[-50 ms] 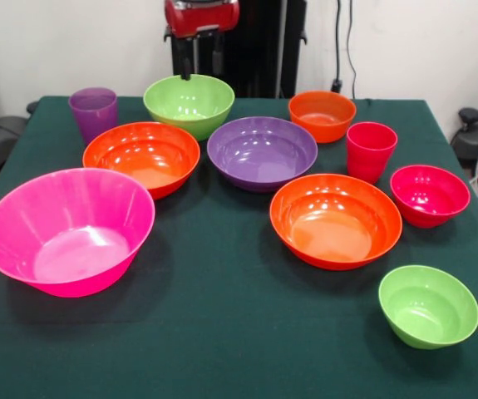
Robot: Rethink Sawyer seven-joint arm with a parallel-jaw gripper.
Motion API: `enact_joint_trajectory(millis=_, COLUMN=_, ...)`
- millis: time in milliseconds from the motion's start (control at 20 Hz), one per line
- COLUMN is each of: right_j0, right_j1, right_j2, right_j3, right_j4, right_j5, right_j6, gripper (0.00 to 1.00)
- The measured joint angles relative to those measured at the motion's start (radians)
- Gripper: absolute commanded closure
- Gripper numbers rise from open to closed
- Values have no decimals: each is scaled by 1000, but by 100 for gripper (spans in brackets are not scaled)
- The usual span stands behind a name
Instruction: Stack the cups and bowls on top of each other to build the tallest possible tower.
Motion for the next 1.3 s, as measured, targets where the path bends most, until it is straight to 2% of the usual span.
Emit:
enact_joint_trajectory(millis=550, right_j0=21, right_j1=23, right_j2=-4, right_j3=9, right_j4=0, right_j5=-3, right_j6=91, gripper=0)
enact_joint_trajectory(millis=1300, right_j0=21, right_j1=104, right_j2=-16, right_j3=9, right_j4=-10, right_j5=-58, right_j6=114, gripper=0)
